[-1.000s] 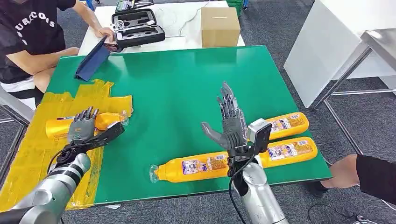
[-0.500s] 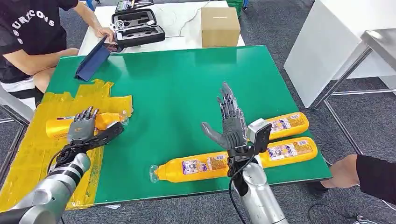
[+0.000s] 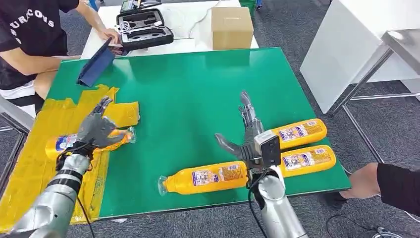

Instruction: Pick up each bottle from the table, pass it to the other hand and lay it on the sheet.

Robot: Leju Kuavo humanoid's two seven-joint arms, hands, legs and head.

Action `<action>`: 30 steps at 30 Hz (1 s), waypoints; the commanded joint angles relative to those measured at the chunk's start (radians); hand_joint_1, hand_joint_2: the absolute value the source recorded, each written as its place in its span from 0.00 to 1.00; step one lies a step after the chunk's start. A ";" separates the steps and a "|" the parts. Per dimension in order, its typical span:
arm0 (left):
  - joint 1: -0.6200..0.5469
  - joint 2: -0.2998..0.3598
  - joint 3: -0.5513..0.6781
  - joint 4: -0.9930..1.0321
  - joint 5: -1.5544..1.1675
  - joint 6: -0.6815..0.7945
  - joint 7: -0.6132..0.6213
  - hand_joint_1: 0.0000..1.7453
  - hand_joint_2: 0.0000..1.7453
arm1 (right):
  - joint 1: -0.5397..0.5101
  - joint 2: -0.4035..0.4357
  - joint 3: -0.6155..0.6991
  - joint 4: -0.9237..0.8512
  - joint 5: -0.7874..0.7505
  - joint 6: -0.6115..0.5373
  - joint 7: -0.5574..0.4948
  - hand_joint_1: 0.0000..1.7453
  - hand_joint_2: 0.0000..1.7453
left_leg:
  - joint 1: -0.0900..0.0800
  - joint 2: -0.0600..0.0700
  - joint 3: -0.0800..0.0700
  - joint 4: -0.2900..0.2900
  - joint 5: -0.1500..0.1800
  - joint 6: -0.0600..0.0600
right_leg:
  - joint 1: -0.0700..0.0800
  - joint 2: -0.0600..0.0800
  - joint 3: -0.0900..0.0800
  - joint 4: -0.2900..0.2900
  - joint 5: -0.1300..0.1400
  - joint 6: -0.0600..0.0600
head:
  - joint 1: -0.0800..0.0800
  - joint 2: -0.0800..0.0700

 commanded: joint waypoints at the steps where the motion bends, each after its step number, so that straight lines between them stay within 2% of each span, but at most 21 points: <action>1: 0.172 0.014 -0.090 -0.424 0.109 -0.066 0.038 0.00 1.00 | 0.003 -0.049 -0.084 0.005 0.009 0.017 0.011 0.00 1.00 | 0.001 -0.001 0.005 0.001 -0.004 -0.001 | 0.001 -0.003 0.006 0.000 -0.004 -0.002 | 0.000 0.000; 3: 0.164 0.014 -0.100 -0.411 0.102 -0.039 0.036 0.00 1.00 | 0.004 -0.044 -0.084 0.005 0.010 0.018 0.011 0.00 1.00 | 0.001 -0.002 0.005 0.002 -0.004 -0.001 | 0.001 -0.004 0.006 0.001 -0.005 -0.002 | 0.000 0.000; 4: 0.156 0.019 -0.112 -0.399 0.091 -0.010 0.039 0.00 1.00 | 0.004 -0.040 -0.084 0.005 0.011 0.019 0.011 0.00 1.00 | 0.001 -0.002 0.000 0.001 -0.002 -0.001 | 0.001 -0.002 0.001 0.000 -0.002 -0.001 | 0.000 0.000; 10: 0.145 0.018 -0.113 -0.392 0.123 0.015 0.041 0.00 1.00 | 0.009 -0.042 -0.084 -0.007 0.040 -0.007 0.012 0.00 1.00 | 0.001 -0.002 0.003 0.001 -0.003 -0.001 | 0.001 -0.003 0.004 0.000 -0.003 -0.002 | 0.000 0.000; 13: 0.157 0.008 -0.102 -0.419 0.241 -0.099 0.037 0.00 1.00 | 0.001 -0.082 -0.065 -0.011 0.204 -0.110 0.035 0.00 1.00 | 0.000 -0.002 0.000 0.000 -0.002 0.000 | 0.001 -0.002 0.002 0.000 -0.002 -0.001 | 0.000 0.000; 14: 0.166 0.020 -0.092 -0.424 0.372 -0.247 0.054 0.00 1.00 | -0.026 -0.153 -0.017 0.010 0.400 -0.156 0.121 0.00 1.00 | 0.001 -0.002 0.003 0.001 -0.003 -0.001 | 0.001 -0.003 0.004 0.000 -0.003 -0.001 | 0.000 0.000; 15: 0.171 0.026 -0.089 -0.424 0.376 -0.252 0.052 0.00 1.00 | -0.032 -0.164 -0.028 0.019 0.398 -0.149 0.120 0.00 1.00 | 0.000 -0.001 0.001 0.000 -0.002 0.000 | 0.001 -0.002 0.003 -0.001 -0.002 -0.001 | 0.000 0.000; 17: 0.173 0.040 -0.063 -0.402 0.468 -0.336 0.068 0.00 1.00 | -0.078 -0.231 -0.016 0.072 0.599 -0.187 0.203 0.00 1.00 | 0.001 0.000 0.005 0.001 -0.004 0.000 | 0.001 -0.001 0.006 -0.001 -0.003 -0.001 | 0.000 0.000; 20: 0.146 0.039 -0.059 -0.365 0.514 -0.381 0.071 0.00 1.00 | -0.168 -0.345 0.017 0.170 0.745 -0.083 0.294 0.00 1.00 | 0.000 0.000 0.000 0.000 -0.001 0.000 | 0.000 0.000 0.002 -0.001 -0.001 0.000 | 0.001 0.000; 23: 0.122 0.034 -0.070 -0.342 0.512 -0.371 0.070 0.00 1.00 | -0.217 -0.360 -0.002 0.224 0.731 -0.060 0.272 0.00 1.00 | 0.000 -0.001 0.000 0.001 -0.001 0.000 | 0.000 -0.002 0.002 0.000 0.000 0.000 | 0.000 0.000; 27: 0.076 0.014 -0.103 -0.301 0.510 -0.370 0.073 0.00 1.00 | -0.356 -0.408 0.047 0.349 0.756 0.026 0.297 0.00 1.00 | -0.001 -0.004 -0.001 0.002 0.001 0.002 | 0.000 -0.005 0.002 0.001 0.000 0.000 | 0.001 0.000; 30: 0.053 -0.003 -0.120 -0.273 0.509 -0.364 0.072 0.00 1.00 | -0.409 -0.430 0.046 0.393 0.735 0.070 0.280 0.00 1.00 | -0.001 -0.002 -0.002 0.002 0.001 0.002 | 0.000 -0.003 0.000 0.001 0.001 0.000 | 0.000 0.000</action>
